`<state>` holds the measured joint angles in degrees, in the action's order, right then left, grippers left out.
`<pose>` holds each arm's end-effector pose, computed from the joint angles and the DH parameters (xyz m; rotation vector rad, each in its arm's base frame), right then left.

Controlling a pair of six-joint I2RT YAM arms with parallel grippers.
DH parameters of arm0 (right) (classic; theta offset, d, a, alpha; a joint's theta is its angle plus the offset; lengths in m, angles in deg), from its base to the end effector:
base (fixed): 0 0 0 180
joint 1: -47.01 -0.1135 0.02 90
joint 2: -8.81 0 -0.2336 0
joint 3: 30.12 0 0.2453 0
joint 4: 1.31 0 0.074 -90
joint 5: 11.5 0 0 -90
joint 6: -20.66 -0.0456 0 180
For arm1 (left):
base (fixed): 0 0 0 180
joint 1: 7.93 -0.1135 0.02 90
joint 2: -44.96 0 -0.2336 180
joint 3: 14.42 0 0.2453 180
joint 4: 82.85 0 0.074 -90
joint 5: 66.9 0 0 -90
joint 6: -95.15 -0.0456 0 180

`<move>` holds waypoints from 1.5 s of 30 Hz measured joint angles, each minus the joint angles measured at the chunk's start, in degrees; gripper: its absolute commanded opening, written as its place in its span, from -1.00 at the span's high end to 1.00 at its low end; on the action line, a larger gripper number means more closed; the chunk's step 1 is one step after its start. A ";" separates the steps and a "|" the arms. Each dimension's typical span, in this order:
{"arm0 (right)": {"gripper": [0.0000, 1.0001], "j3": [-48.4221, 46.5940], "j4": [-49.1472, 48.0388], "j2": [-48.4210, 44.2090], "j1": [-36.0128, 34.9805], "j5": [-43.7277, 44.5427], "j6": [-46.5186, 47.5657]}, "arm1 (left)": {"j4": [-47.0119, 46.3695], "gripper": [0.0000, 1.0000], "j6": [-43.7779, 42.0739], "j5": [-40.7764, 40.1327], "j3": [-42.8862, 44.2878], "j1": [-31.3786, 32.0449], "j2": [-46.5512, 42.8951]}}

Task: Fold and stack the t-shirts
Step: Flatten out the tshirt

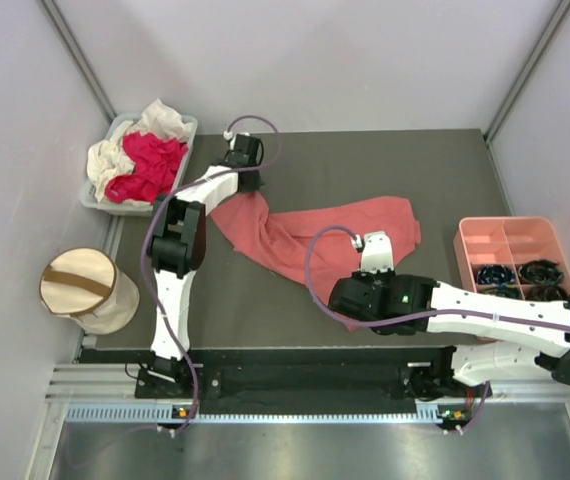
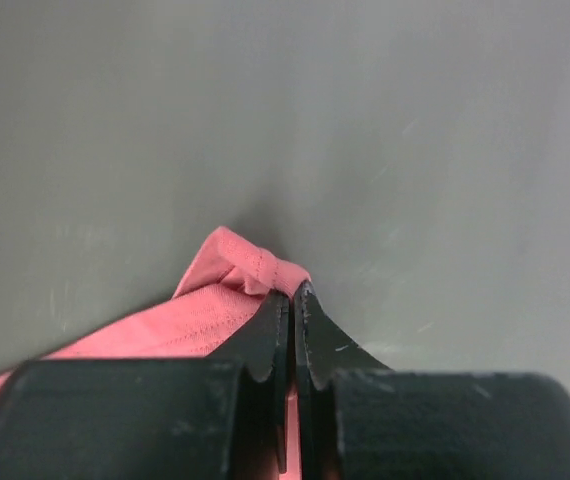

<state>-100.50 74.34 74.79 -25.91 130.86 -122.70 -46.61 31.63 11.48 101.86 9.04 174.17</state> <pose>0.0939 0.1827 0.2492 -0.1964 2.1833 -0.1635 0.4659 -0.1326 0.1498 -0.2903 2.3906 -0.1041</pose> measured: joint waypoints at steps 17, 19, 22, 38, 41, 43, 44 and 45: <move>1.00 0.37 -2.43 1.07 0.09 -0.85 0.26 | -0.26 -0.98 -1.88 -6.54 -12.48 -3.13 -15.06; 1.00 0.37 -3.04 1.25 0.09 -1.05 0.70 | -1.05 -0.93 -1.95 -6.51 -15.63 -4.90 -19.65; 1.00 0.37 -3.85 1.33 0.09 -1.27 1.16 | -2.01 -0.83 -1.97 -6.51 -19.26 -7.39 -24.85; 1.00 0.76 -4.39 2.12 0.11 -2.14 1.53 | -7.21 -0.40 2.21 0.26 -30.56 -9.68 -21.49; 1.00 0.76 -4.35 2.08 0.11 -2.25 1.14 | -8.07 -0.37 2.60 0.87 -30.64 -9.81 -20.46; 1.00 0.76 -4.26 2.01 0.11 -2.27 1.03 | -8.74 -0.35 2.86 1.36 -30.64 -9.92 -19.63; 1.00 0.76 -4.22 2.01 0.11 -2.29 0.85 | -8.90 -0.35 3.02 1.51 -30.67 -9.99 -19.23; 1.00 0.76 -4.17 2.01 0.11 -2.32 0.81 | -9.05 -0.33 3.13 1.60 -30.67 -10.01 -18.95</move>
<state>-99.74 70.17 76.80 -25.80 128.55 -121.89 -55.66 34.76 13.08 71.19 -0.97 155.22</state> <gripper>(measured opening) 0.009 0.683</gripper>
